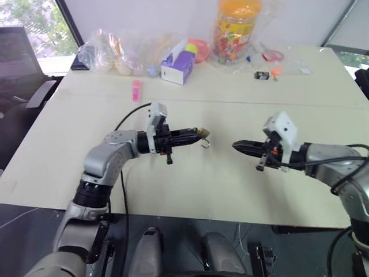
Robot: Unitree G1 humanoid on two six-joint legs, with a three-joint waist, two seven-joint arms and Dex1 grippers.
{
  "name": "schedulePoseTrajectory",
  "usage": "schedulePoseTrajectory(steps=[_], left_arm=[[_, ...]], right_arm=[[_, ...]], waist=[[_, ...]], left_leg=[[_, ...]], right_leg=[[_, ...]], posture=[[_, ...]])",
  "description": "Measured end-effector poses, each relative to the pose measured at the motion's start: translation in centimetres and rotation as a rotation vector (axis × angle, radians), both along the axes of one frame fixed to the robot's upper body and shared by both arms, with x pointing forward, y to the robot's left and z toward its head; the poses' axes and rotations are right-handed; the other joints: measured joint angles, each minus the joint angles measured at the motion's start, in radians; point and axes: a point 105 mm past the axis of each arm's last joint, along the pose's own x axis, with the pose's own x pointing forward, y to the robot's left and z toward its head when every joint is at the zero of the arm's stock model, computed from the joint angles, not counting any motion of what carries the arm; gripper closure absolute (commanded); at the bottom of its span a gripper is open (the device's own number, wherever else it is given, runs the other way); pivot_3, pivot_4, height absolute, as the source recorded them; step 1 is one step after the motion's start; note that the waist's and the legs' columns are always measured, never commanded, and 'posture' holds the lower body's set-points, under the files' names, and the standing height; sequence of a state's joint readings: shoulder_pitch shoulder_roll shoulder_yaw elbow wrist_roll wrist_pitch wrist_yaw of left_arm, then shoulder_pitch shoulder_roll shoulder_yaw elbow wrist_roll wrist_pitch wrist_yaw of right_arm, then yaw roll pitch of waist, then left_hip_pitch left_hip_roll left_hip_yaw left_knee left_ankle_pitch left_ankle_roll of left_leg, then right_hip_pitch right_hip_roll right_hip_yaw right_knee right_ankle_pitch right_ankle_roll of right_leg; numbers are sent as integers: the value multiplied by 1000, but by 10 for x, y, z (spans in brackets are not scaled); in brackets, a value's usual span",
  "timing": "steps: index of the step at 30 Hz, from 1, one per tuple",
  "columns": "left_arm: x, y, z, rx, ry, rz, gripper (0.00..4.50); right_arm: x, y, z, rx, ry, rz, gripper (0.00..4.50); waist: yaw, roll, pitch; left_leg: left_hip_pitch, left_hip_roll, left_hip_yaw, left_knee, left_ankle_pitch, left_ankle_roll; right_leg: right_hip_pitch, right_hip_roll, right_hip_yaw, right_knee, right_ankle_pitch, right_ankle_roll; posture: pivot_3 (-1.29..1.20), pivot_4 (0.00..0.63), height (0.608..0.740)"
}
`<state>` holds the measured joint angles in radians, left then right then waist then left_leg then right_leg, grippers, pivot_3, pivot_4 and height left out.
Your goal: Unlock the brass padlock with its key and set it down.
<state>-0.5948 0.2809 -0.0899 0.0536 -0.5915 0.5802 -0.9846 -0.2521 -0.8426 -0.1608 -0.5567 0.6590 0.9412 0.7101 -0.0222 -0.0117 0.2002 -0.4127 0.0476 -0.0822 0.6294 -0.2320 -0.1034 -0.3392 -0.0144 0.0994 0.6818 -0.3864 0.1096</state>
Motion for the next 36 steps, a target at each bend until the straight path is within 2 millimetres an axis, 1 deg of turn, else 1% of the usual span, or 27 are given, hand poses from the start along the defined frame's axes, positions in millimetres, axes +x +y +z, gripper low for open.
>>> schedulePoseTrajectory(steps=[1, 5, 7, 9, 11, 13, 16, 18, 19, 24, 26, 29, 33, 36], left_arm=[[6, -6, -4, -27, 38, 22, 4500], [30, -38, -31, -80, 231, 110, 4500], [38, -50, -44, -80, 296, 155, 4500], [43, -57, -54, -71, 337, 189, 4500], [45, -58, -64, -51, 350, 214, 4500], [47, -55, -73, -26, 355, 237, 4500], [45, -47, -76, -23, 335, 236, 4500], [43, -40, -77, -19, 316, 234, 3477], [42, -38, -78, -16, 311, 233, 3200], [32, -28, -77, -11, 285, 206, 768], [28, -17, -76, 8, 270, 204, 72], [25, 6, -78, 49, 241, 224, 72], [16, 45, -79, 147, 164, 225, 72], [8, 61, -78, 234, 95, 206, 72]], right_arm=[[-3, 0, 0, 4, 3, -4, 4401], [-10, 8, 7, 24, -27, -5, 4401], [-12, 9, 10, 29, -40, -23, 4401], [-13, 7, 11, 32, -42, -42, 4401], [-14, 7, 13, 32, -52, -57, 4401], [-16, 7, 14, 29, -59, -66, 4401], [-18, 8, 15, 33, -66, -68, 4401], [-18, 7, 16, 38, -68, -76, 4500], [-18, 7, 16, 40, -68, -78, 4500], [-19, 6, 15, 34, -63, -76, 4500], [-20, 5, 15, 18, -58, -72, 4500], [-22, 2, 13, -5, -46, -62, 4500], [-27, -7, 12, -64, -15, -42, 4500], [-30, -17, 9, -108, 17, -28, 4500]], waist=[[7, 0, 0], [11, -1, 0], [11, -1, 0], [7, -1, 0], [4, -1, 0], [4, -1, 0], [5, 0, 0], [3, 0, 0], [3, 0, 0], [1, 0, -1], [-3, 1, -1], [-19, 3, -3], [-28, 4, -4], [-19, 4, -3]], left_leg=[[0, 0, 0, 1, 0, 0], [-1, -1, 0, 2, 0, 0], [-2, -1, 0, 1, 0, 0], [-2, 0, 0, 0, 0, 0], [-2, 0, 0, -1, 0, 0], [-2, 0, 0, -1, 0, 0], [-2, 0, 0, 0, 0, 0], [0, 0, 0, -1, 0, 0], [1, 0, 0, -1, 0, 0], [3, 0, 0, -1, 0, 0], [4, 1, 0, -1, 0, 0], [6, 1, 0, -2, 0, 0], [6, 2, 0, -3, 0, 0], [4, 1, 1, -3, 0, 0]], right_leg=[[0, 0, 0, 0, 0, 0], [0, 0, 0, 0, 0, 0], [-1, 0, 0, 0, 0, 0], [-2, 0, 0, 0, 0, 0], [-3, 1, 0, 0, 0, 0], [-3, 1, 0, 0, 0, 0], [-2, 1, 0, 0, 0, 0], [-1, 1, 0, 0, 0, 0], [0, 1, 0, 0, 0, 0], [2, 1, 1, 0, 0, 0], [3, 2, 1, 1, 0, 0], [4, 2, 1, 1, 0, 0], [3, 3, 2, 1, 0, 0], [2, 2, 2, 0, 0, 0]], posture=[[0, 150, 740], [0, 150, 740], [0, 150, 740], [0, 150, 740], [0, 150, 740], [0, 150, 740], [0, 150, 740], [0, 150, 740], [0, 150, 740], [0, 150, 740], [0, 150, 740], [0, 150, 740], [0, 150, 740], [0, 150, 740]])
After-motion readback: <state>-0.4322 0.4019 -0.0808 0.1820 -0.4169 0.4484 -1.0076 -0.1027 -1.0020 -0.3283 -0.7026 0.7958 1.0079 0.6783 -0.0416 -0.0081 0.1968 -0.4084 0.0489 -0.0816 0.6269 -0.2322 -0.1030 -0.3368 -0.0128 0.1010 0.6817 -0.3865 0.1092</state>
